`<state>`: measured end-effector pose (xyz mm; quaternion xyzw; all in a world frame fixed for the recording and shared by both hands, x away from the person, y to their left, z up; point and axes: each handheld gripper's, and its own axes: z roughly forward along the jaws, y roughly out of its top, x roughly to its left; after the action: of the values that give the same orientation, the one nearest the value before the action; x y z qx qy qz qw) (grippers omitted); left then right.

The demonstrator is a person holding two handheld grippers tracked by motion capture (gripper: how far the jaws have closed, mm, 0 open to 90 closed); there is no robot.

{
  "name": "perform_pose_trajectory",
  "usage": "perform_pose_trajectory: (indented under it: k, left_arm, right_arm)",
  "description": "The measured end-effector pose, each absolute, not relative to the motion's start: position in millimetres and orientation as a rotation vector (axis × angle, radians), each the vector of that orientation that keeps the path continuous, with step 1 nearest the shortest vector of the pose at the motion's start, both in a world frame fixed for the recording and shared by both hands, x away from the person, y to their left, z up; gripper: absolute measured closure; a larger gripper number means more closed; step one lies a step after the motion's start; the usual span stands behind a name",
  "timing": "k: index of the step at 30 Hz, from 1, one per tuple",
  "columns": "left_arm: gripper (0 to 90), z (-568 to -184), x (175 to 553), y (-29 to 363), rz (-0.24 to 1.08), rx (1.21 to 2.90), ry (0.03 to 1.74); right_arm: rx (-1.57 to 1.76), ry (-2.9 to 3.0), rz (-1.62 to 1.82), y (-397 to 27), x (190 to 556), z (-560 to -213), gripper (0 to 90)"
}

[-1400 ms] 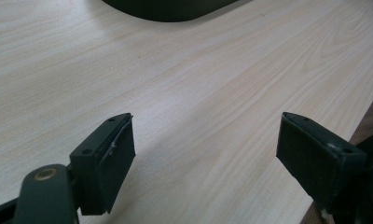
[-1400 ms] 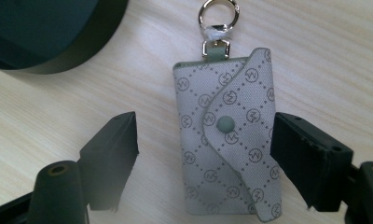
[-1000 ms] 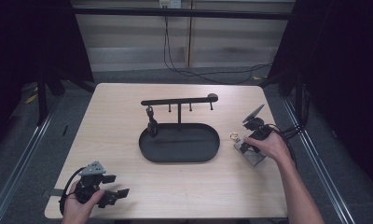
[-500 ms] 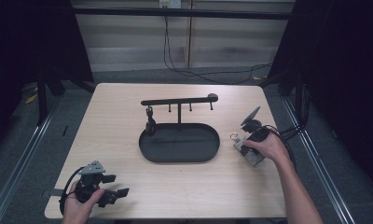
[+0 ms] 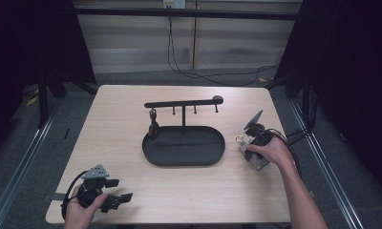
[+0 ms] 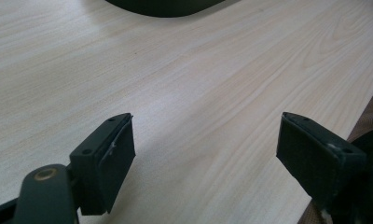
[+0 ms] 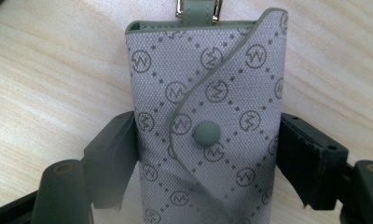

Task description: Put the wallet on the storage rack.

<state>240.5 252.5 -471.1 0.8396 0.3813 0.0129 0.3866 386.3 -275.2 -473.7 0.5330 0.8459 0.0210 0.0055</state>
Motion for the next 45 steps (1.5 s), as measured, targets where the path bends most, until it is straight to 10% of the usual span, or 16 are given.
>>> perform_pose_trajectory:
  k: [45]
  left_arm:
    - [19.4, -470.9, 240.9, 253.2, 0.020, 2.146, 0.975]
  right_arm:
    - [1.821, 2.555, 0.368, -289.7, 375.7, -415.6, 32.7]
